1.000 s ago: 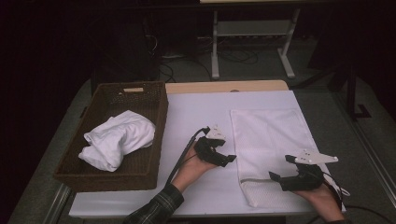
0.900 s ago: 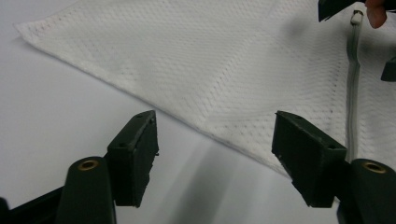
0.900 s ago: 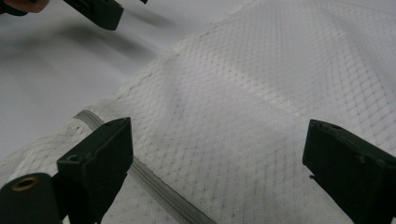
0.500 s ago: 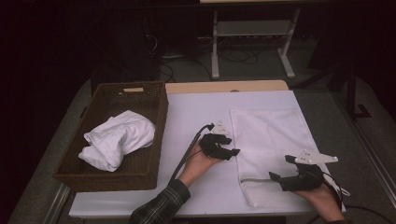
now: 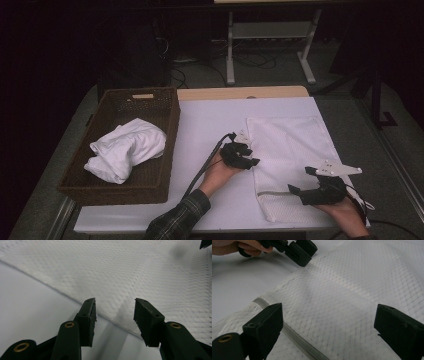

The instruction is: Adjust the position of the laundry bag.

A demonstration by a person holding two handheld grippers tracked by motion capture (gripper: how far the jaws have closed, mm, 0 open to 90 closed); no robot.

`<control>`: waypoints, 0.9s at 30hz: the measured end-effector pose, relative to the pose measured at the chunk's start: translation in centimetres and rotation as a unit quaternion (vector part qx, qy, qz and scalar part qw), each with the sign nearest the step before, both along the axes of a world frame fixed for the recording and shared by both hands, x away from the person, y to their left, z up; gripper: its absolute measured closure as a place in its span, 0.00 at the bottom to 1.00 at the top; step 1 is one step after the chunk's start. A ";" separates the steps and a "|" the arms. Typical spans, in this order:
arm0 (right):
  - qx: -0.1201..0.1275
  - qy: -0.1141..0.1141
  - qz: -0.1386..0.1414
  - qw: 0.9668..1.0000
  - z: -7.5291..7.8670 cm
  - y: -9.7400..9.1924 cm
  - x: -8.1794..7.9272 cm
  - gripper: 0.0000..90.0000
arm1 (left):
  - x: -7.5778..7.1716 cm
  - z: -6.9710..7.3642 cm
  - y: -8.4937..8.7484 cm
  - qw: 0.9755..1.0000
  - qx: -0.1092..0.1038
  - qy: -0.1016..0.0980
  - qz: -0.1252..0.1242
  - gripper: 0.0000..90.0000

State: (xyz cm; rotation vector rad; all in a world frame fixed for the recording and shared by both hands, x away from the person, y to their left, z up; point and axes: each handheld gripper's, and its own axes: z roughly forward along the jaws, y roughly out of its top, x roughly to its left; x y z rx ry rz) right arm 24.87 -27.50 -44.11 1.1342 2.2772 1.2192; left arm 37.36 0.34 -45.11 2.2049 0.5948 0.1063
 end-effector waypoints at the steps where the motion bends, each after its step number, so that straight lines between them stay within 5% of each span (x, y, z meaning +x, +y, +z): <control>1: 0.000 0.000 0.000 1.000 0.0 0.0 0.0 0.09 | 0.1 -0.2 -0.2 1.000 0.004 -0.001 -0.001 0.58; 13: 0.000 0.001 0.000 1.000 0.0 0.0 0.0 0.09 | -0.3 -0.3 -0.7 1.000 0.022 -0.014 -0.001 0.63; 17: 0.000 0.000 0.001 1.000 0.0 0.0 0.0 0.09 | -0.8 -0.3 -1.0 0.999 0.037 -0.034 -0.010 0.71; 27: 0.001 0.001 0.000 1.000 0.0 0.0 0.0 0.09 | -0.9 -0.3 -1.3 0.999 0.033 -0.025 -0.019 0.97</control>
